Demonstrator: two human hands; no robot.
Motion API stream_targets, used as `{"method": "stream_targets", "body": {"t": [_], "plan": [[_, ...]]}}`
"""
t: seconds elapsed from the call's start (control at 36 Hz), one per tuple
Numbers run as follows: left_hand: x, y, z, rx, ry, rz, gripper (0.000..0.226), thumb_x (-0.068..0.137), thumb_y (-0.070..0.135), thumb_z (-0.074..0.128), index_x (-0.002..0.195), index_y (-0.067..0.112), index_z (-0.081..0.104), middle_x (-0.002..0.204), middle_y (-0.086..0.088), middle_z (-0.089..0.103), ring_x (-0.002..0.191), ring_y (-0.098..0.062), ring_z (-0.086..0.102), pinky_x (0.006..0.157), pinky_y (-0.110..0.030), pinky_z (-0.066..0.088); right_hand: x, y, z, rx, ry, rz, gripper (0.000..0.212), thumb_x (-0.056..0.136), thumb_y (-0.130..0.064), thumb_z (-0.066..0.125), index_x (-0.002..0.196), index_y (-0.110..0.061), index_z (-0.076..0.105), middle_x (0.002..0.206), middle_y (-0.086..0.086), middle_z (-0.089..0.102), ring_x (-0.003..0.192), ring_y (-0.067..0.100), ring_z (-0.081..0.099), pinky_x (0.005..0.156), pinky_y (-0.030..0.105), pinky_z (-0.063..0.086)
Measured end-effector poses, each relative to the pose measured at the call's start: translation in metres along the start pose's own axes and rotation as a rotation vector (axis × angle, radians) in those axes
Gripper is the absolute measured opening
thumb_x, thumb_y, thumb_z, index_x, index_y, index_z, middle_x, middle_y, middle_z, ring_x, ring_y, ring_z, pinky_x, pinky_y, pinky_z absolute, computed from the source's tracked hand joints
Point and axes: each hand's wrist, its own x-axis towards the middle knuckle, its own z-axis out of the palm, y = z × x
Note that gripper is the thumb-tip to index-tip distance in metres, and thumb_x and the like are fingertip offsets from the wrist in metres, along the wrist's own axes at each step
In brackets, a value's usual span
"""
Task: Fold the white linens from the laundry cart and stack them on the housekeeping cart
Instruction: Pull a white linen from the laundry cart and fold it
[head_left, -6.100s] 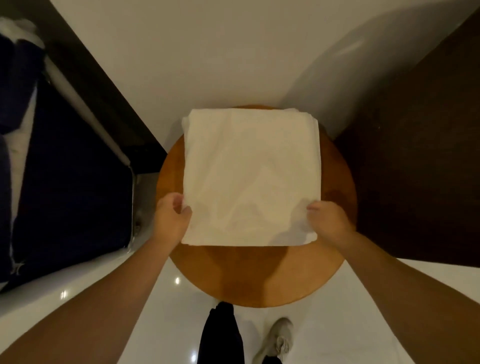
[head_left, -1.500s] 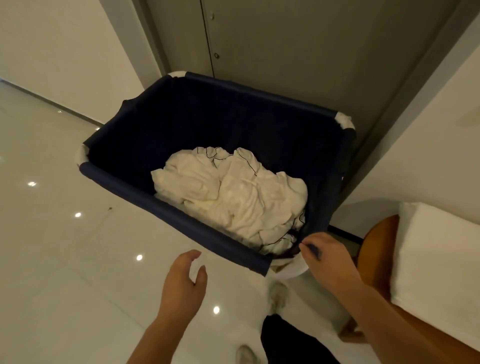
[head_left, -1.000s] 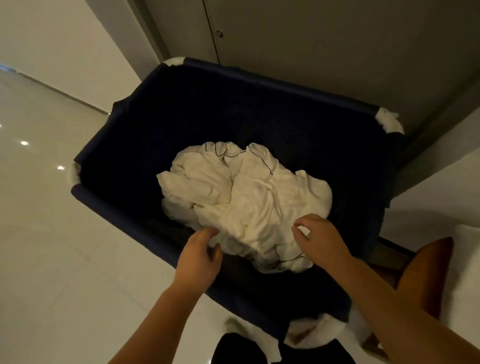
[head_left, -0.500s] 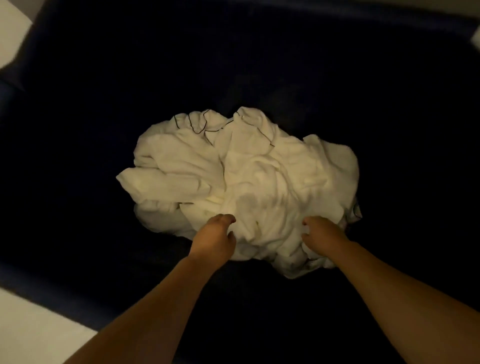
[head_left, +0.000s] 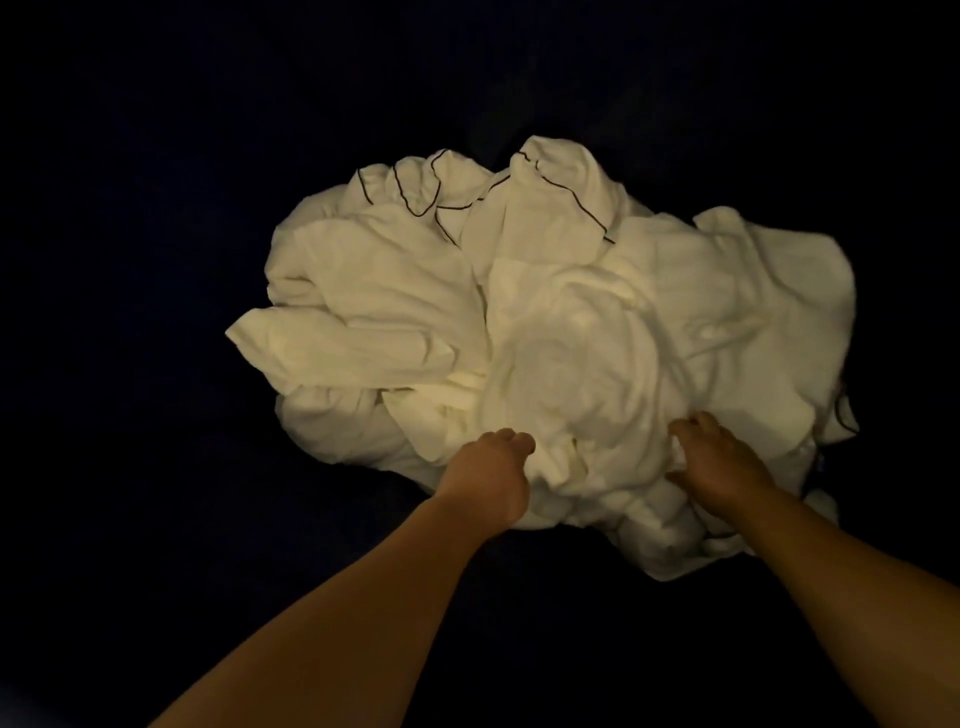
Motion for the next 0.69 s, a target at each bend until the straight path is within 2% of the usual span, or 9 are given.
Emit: {"method": "stream_targets", "body": {"t": [0.06, 0.11, 0.17, 0.25, 0.39, 0.5, 0.56, 0.64, 0.69], "plan": [[0.005, 0.003, 0.002, -0.006, -0.003, 0.003, 0.035, 0.093, 0.012, 0.046, 0.128, 0.015, 0.049, 0.127, -0.006, 0.052, 0.117, -0.025, 0.049, 0.091, -0.034, 0.041, 0.001, 0.001, 0.001, 0.054, -0.033, 0.036, 0.048, 0.085, -0.029, 0.067, 0.124, -0.013, 0.043, 0.122, 0.014, 0.043, 0.108, 0.034, 0.053, 0.085, 0.037, 0.046], [0.010, 0.006, 0.005, -0.021, -0.003, 0.004, 0.035, 0.093, 0.013, 0.045, 0.127, 0.015, 0.049, 0.126, -0.005, 0.053, 0.117, -0.024, 0.049, 0.089, -0.033, 0.040, 0.005, 0.002, 0.004, 0.107, 0.007, 0.074, 0.032, 0.093, -0.022, 0.053, 0.121, -0.011, 0.044, 0.119, 0.019, 0.051, 0.104, 0.034, 0.056, 0.083, 0.035, 0.044], [0.015, 0.008, 0.009, -0.039, -0.005, 0.006, 0.034, 0.092, 0.014, 0.046, 0.126, 0.016, 0.051, 0.124, -0.005, 0.053, 0.116, -0.024, 0.049, 0.090, -0.033, 0.040, 0.009, 0.001, 0.007, 0.190, 0.041, 0.125, 0.017, 0.096, -0.018, 0.041, 0.110, -0.010, 0.047, 0.110, 0.020, 0.058, 0.095, 0.032, 0.057, 0.077, 0.033, 0.042], [0.020, 0.013, 0.016, -0.060, -0.021, -0.001, 0.035, 0.090, 0.015, 0.047, 0.125, 0.017, 0.051, 0.126, -0.005, 0.053, 0.117, -0.025, 0.050, 0.091, -0.035, 0.042, 0.010, -0.002, 0.006, 0.226, 0.075, 0.164, 0.005, 0.088, -0.005, 0.047, 0.091, -0.009, 0.046, 0.094, 0.020, 0.059, 0.079, 0.029, 0.054, 0.067, 0.032, 0.039], [0.016, 0.033, 0.025, -0.088, -0.022, 0.032, 0.035, 0.092, 0.018, 0.049, 0.126, 0.015, 0.051, 0.124, -0.006, 0.053, 0.115, -0.027, 0.051, 0.088, -0.035, 0.042, -0.006, -0.007, -0.012, 0.348, 0.095, 0.168, 0.013, 0.079, 0.000, 0.055, 0.084, -0.012, 0.059, 0.091, 0.014, 0.062, 0.086, 0.030, 0.059, 0.068, 0.027, 0.039], [0.006, 0.060, 0.020, -0.145, -0.041, 0.060, 0.040, 0.091, 0.027, 0.053, 0.130, 0.019, 0.049, 0.126, -0.004, 0.052, 0.116, -0.025, 0.051, 0.093, -0.038, 0.045, -0.034, -0.020, -0.054, 0.447, 0.050, 0.140, 0.021, 0.083, -0.004, 0.058, 0.072, -0.022, 0.055, 0.087, 0.005, 0.061, 0.084, 0.024, 0.058, 0.072, 0.026, 0.044], [-0.003, 0.074, 0.012, -0.182, -0.020, 0.071, 0.045, 0.090, 0.032, 0.057, 0.132, 0.020, 0.048, 0.129, -0.002, 0.052, 0.118, -0.023, 0.051, 0.096, -0.038, 0.045, -0.052, -0.026, -0.084, 0.529, 0.017, 0.098, 0.025, 0.085, -0.003, 0.058, 0.071, -0.023, 0.054, 0.083, 0.000, 0.057, 0.081, 0.018, 0.056, 0.068, 0.023, 0.042], [-0.019, 0.094, -0.002, -0.279, 0.050, 0.083, 0.060, 0.084, 0.043, 0.066, 0.136, 0.020, 0.045, 0.134, 0.000, 0.049, 0.121, -0.019, 0.050, 0.099, -0.035, 0.044, -0.082, -0.037, -0.136, 0.700, 0.066, 0.036, 0.023, 0.085, 0.000, 0.060, 0.071, -0.017, 0.053, 0.072, -0.002, 0.054, 0.066, 0.013, 0.053, 0.051, 0.015, 0.040], [-0.031, 0.109, -0.014, -0.351, 0.146, 0.085, 0.070, 0.079, 0.050, 0.070, 0.138, 0.021, 0.044, 0.137, 0.002, 0.048, 0.122, -0.017, 0.049, 0.100, -0.032, 0.043, -0.102, -0.044, -0.170, 0.809, 0.120, -0.011, 0.024, 0.084, 0.000, 0.063, 0.070, -0.016, 0.053, 0.066, -0.001, 0.053, 0.059, 0.012, 0.051, 0.051, 0.016, 0.042]]}}
